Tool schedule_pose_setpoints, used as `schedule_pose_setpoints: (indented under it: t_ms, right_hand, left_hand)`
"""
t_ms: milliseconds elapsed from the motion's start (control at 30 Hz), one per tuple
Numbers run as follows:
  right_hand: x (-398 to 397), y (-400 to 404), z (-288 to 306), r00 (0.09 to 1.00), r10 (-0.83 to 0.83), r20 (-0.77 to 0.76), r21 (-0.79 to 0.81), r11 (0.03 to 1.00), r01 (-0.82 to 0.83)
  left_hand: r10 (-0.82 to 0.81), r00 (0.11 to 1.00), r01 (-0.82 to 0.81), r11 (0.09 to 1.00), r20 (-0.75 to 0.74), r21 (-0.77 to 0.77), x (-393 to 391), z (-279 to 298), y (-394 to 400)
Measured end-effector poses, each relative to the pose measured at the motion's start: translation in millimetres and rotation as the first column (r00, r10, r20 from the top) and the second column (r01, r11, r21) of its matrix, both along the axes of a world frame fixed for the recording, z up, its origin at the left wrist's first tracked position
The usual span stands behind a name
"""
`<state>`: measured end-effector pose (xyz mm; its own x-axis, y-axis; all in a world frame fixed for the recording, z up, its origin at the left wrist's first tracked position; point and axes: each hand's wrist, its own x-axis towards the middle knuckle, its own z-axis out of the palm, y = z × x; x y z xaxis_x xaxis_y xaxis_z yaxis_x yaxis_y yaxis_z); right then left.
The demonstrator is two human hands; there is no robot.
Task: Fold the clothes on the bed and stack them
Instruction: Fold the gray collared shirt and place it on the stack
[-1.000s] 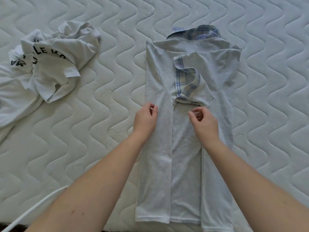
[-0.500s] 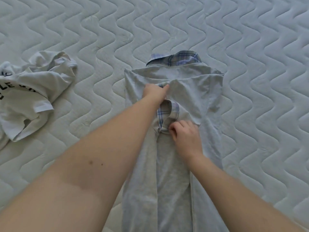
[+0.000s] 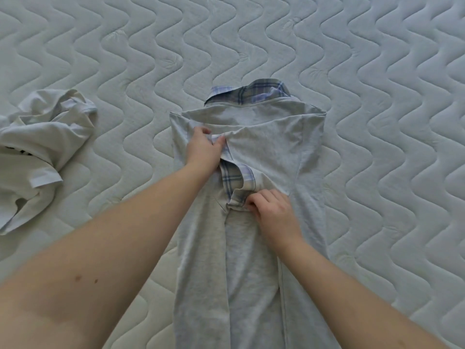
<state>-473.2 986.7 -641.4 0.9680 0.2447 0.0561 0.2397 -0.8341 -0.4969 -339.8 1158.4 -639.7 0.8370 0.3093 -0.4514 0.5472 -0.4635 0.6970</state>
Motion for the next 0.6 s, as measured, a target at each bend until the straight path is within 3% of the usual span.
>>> schedule_pose_setpoints:
  t_ms: [100, 200, 267, 400, 600]
  right_hand:
    - [-3, -5, -3, 0.999, -0.029, 0.013, -0.046, 0.998, 0.030]
    - [-3, -6, -6, 0.999, -0.006, -0.031, -0.128, 0.992, 0.002]
    - [1, -7, -7, 1.000, 0.006, -0.024, -0.107, 0.994, -0.009]
    - [4, -13, -5, 1.000, 0.001, -0.009, 0.010, 1.000, -0.001]
    - [-8, -18, 1, 0.999, -0.032, 0.015, 0.057, 0.998, 0.031]
  left_hand:
    - [0.119, 0.969, -0.174, 0.952, -0.217, -0.253, -15, 3, -5]
    - [-0.057, 0.927, -0.089, 0.927, -0.371, -0.364, -32, 4, -8]
    - [-0.136, 0.915, -0.019, 0.925, -0.379, -0.379, -37, 4, -10]
    - [-0.099, 0.934, -0.051, 0.915, -0.344, -0.401, -34, 6, -10]
    - [-0.061, 0.959, 0.015, 0.986, -0.276, -0.167, -39, 3, -14]
